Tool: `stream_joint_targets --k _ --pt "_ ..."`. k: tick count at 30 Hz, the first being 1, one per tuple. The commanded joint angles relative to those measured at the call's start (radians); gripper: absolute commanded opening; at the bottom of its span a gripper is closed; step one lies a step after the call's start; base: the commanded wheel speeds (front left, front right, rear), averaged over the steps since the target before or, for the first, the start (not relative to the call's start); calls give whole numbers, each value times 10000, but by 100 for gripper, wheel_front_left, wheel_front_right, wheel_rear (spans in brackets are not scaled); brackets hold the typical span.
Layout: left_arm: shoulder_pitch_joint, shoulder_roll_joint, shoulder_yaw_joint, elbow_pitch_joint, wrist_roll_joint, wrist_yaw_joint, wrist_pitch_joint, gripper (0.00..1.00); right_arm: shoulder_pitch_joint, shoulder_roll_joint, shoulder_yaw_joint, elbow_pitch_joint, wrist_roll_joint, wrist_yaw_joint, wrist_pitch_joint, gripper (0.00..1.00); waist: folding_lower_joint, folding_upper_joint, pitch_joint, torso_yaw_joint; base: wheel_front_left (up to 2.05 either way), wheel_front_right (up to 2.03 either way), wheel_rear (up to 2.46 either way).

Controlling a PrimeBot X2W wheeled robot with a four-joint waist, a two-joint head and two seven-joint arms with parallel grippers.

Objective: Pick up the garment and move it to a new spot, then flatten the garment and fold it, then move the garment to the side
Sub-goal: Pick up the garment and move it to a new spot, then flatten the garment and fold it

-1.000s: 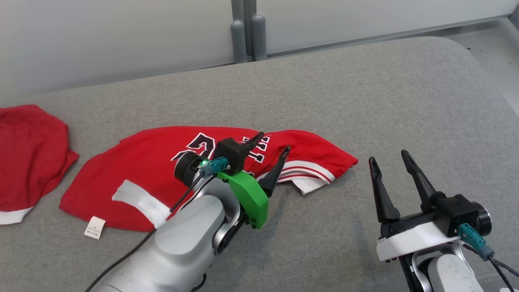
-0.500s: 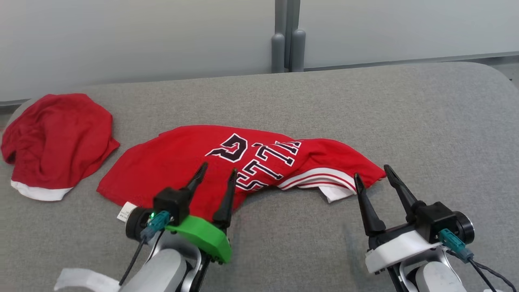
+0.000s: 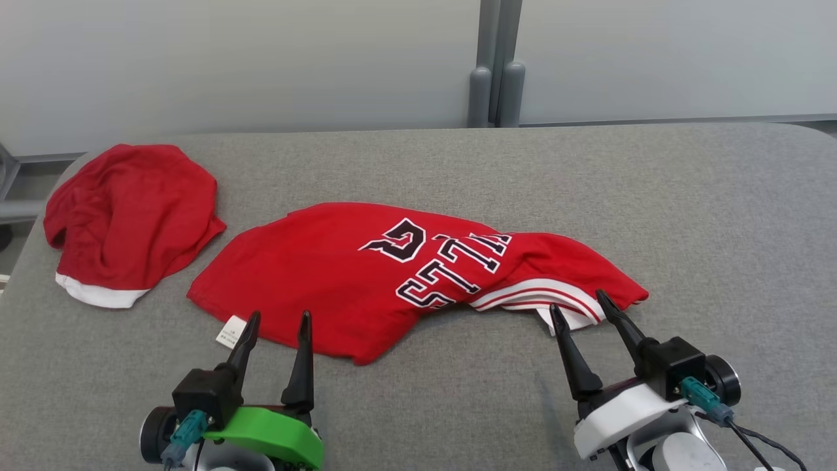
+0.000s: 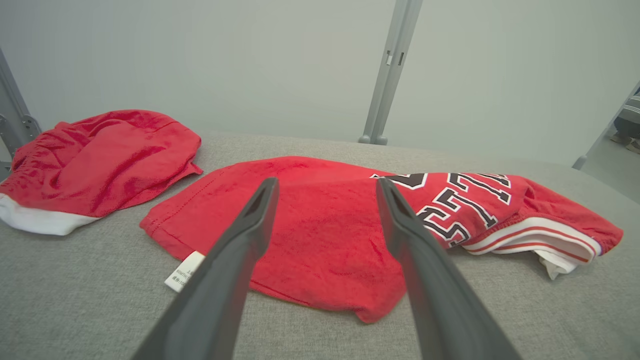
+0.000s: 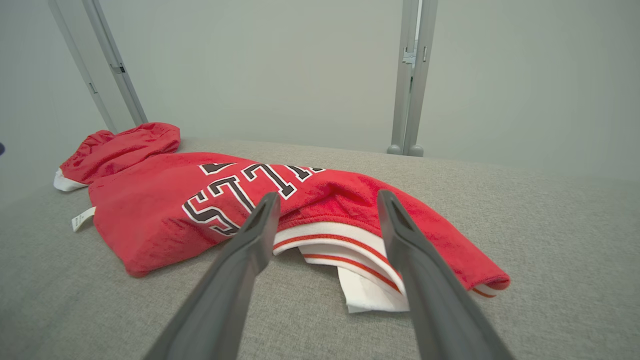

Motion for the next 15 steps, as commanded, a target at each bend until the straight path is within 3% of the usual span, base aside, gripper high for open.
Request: stream_joint_targets --k 1,15 --pt "167 -23 125 -54 113 -17 -1 100 -164 -34 55 79 67 1 -26 100 0 31 37 129 0 0 0" --pt "391 -592 812 11 821 -574 -3 100 -1581 -34 501 2408 486 1 -26 100 0 31 583 1251 0 0 0"
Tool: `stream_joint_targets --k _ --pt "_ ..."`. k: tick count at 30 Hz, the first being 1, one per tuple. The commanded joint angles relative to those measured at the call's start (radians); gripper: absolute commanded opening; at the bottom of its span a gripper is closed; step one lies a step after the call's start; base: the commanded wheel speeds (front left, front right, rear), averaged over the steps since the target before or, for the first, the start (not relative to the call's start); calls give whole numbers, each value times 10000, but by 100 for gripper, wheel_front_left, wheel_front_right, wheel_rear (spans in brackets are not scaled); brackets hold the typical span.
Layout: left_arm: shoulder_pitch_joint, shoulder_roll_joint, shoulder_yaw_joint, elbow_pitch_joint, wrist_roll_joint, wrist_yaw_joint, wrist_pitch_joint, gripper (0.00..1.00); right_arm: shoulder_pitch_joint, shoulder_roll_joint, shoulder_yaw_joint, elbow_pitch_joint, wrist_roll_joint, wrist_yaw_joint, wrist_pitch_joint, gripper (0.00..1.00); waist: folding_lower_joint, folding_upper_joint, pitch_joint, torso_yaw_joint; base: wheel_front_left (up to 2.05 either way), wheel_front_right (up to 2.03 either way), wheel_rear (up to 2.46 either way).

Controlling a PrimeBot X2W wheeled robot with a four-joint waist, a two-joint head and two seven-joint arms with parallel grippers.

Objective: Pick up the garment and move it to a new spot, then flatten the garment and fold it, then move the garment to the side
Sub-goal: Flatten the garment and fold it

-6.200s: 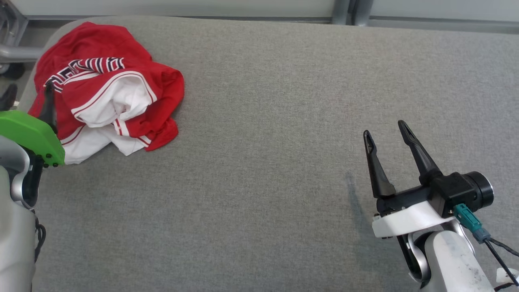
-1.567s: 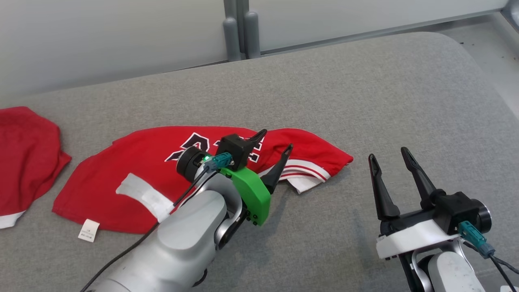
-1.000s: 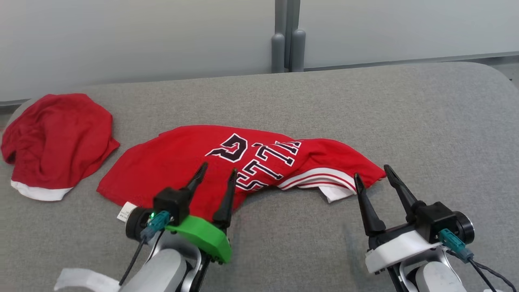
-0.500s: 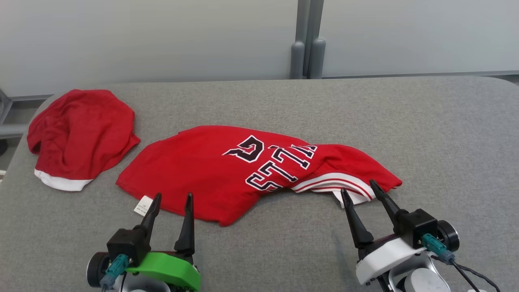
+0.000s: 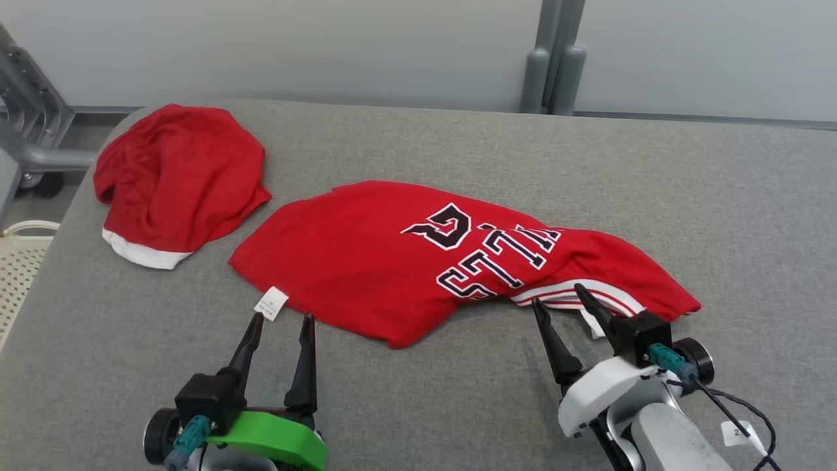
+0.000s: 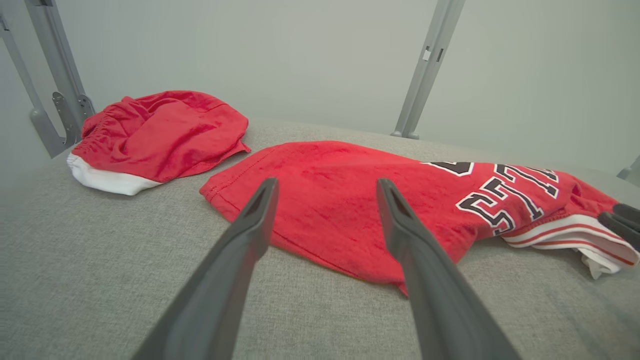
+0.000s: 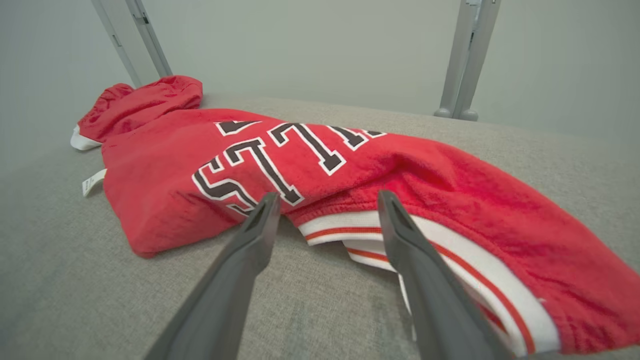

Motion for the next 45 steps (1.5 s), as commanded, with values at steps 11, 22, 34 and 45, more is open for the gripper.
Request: stream_joint_targets --k 11,22,34,45 --pt "-224 -442 318 294 444 -404 -2 100 -1620 -42 721 2483 1318 1 -26 100 0 31 564 1074 0 0 0" --pt "-225 -726 592 463 739 -681 -3 100 -2783 -44 859 3312 2234 1 -26 49 0 31 712 1470 0 0 0" --pt "230 -845 784 648 1035 -848 -3 100 -1814 -47 -276 749 1787 1 -26 0 0 31 261 632 0 0 0" --pt "350 -886 785 718 1124 -873 -3 100 -1063 -39 -1567 590 751 1 -26 0 0 31 145 -33 0 0 0"
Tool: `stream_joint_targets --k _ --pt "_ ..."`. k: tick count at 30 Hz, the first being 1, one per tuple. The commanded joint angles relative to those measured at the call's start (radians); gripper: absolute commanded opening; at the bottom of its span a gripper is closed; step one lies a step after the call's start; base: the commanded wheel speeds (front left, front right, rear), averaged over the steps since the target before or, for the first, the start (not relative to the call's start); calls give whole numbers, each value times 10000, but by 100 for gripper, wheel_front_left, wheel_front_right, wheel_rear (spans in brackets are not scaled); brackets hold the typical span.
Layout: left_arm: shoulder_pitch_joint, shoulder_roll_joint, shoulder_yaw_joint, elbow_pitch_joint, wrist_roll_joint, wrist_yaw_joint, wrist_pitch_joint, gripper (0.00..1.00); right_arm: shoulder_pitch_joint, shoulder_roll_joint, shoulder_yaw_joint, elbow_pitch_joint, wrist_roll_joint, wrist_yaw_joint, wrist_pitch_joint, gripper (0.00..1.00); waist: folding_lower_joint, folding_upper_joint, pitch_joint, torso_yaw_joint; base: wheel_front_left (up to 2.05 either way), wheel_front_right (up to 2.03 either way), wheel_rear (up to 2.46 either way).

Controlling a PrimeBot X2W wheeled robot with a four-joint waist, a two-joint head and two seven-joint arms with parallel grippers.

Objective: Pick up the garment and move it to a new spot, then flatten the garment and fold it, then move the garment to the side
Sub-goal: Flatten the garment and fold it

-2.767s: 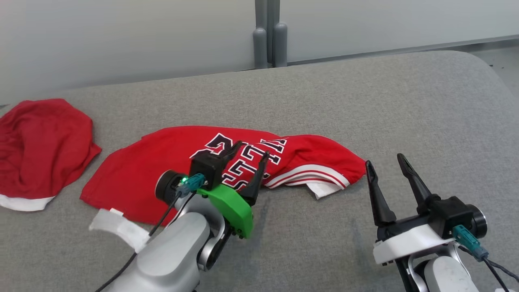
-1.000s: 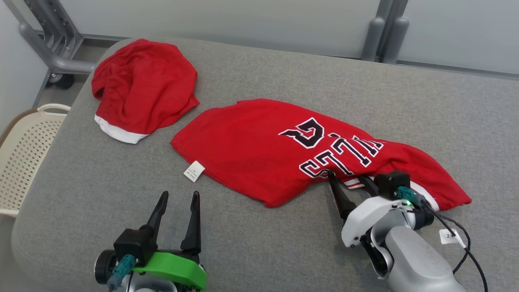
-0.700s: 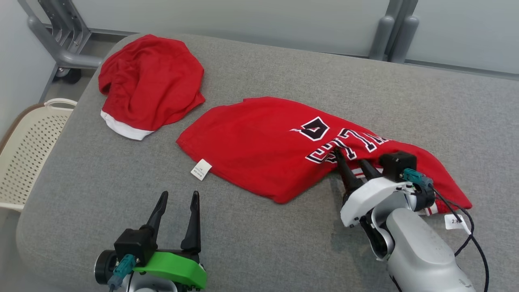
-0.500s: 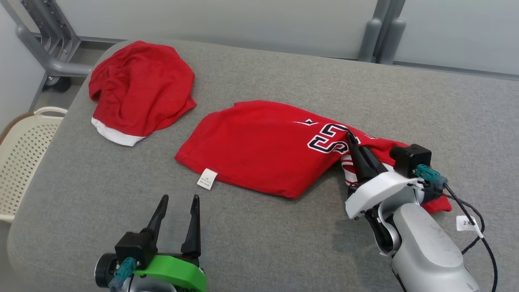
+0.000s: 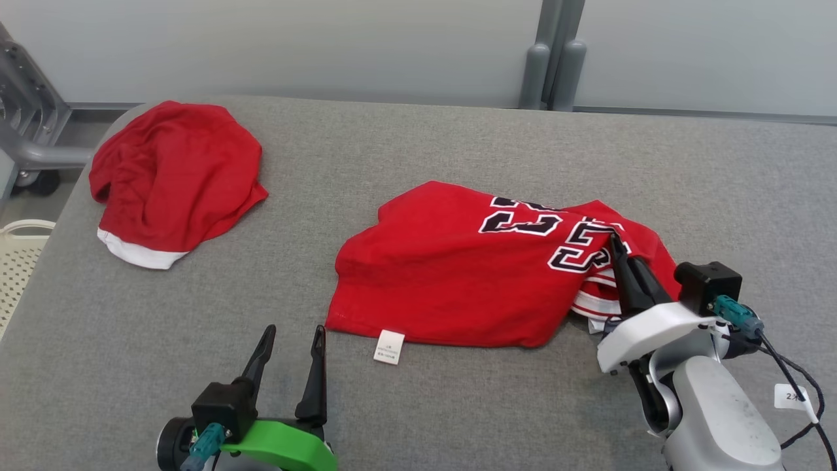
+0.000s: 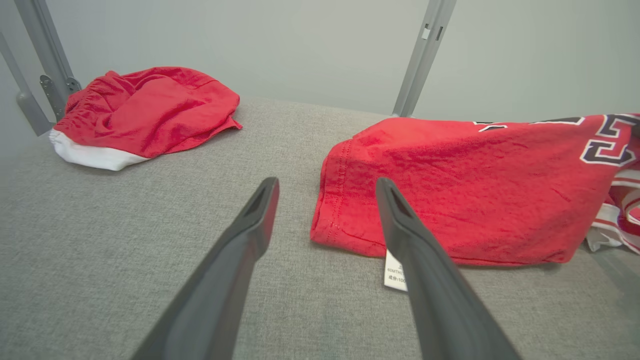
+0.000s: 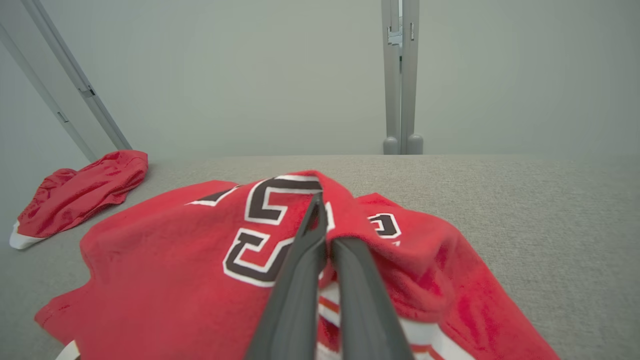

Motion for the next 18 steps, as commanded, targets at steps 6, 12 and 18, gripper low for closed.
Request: stream_joint_targets --k 6,12,18 --pt "87 -28 64 -13 81 16 -3 100 -8 -41 -875 -207 -793 1 -26 0 0 31 50 -338 0 0 0" --pt "39 -52 97 -37 99 18 -3 100 -146 -38 -1520 -844 -1261 1 -26 0 0 31 85 -468 0 0 0" --pt "-13 -86 110 -35 108 -30 -3 100 -649 -103 -2007 -1925 -1717 1 -28 0 0 31 54 -548 0 0 0"
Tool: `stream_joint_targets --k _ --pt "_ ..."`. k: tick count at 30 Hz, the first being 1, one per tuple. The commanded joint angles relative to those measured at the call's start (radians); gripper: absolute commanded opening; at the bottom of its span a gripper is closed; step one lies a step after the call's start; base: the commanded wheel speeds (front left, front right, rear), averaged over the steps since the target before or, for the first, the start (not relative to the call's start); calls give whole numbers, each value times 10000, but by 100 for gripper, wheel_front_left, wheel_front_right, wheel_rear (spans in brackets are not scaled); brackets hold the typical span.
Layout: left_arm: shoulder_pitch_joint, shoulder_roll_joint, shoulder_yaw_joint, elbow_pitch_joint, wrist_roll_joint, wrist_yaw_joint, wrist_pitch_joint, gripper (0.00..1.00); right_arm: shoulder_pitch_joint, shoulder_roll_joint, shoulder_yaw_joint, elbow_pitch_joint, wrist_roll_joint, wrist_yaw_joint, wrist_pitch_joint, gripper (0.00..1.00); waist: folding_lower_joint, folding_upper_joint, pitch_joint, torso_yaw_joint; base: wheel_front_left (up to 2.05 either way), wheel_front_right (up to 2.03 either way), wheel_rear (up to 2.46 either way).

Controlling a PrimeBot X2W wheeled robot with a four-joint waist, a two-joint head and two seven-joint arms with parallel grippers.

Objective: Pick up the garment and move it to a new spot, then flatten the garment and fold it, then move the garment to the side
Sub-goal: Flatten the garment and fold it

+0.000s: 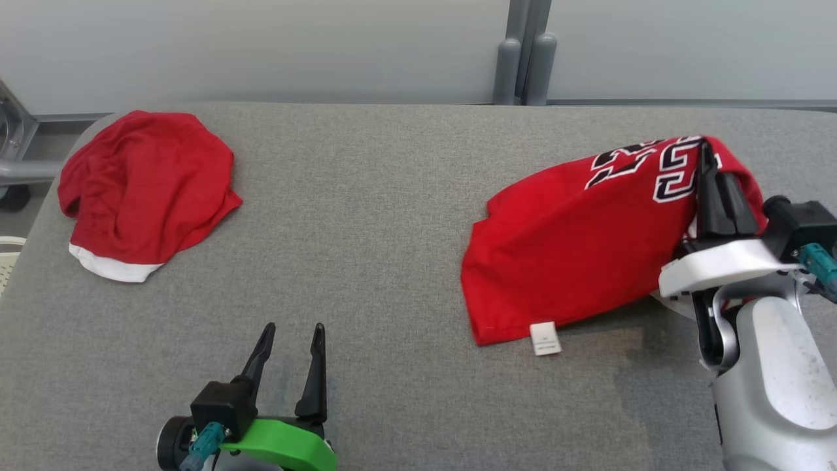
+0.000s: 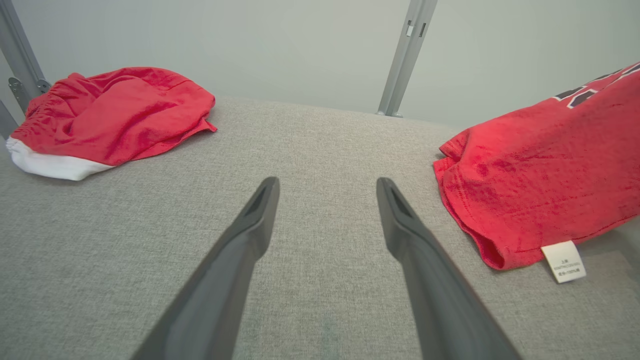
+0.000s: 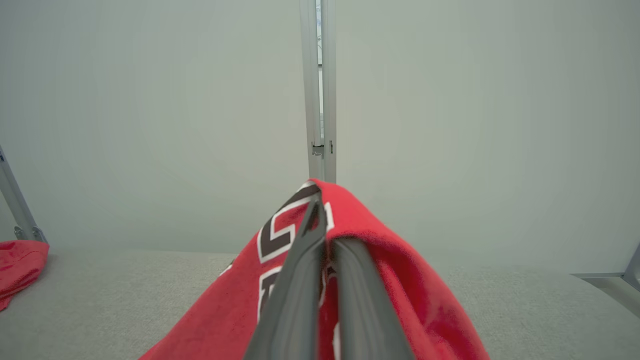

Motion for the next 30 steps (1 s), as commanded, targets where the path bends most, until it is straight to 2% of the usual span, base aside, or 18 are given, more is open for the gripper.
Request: stream_joint_targets --k 1,5,9,18,23,26,30 --pt "-17 -39 29 -7 85 -32 -2 100 -154 -42 -24 -161 -76 1 -26 0 0 31 -12 1 0 0 0" --pt "-72 -54 20 -37 98 -73 -3 100 -523 -15 179 -980 -146 1 -26 0 0 31 -62 23 0 0 0" --pt "-107 -56 20 -68 76 -70 -2 100 -239 32 1022 -823 -14 2 31 0 0 31 -77 82 0 0 0" --pt "-267 -22 60 -66 70 -74 -2 100 173 22 4884 1354 1343 1 119 0 0 31 168 193 0 0 0" --pt "-379 -34 79 -45 72 -83 -3 100 -393 41 6510 1868 2399 1 17 0 0 31 258 291 0 0 0" --pt "-393 -55 113 -33 55 -64 -3 100 -793 26 6995 1905 2819 1 -27 0 0 31 265 356 0 0 0" --pt "-383 -79 153 -20 37 -70 -3 100 -1233 32 7072 1875 2970 1 -33 0 0 31 252 412 0 0 0"
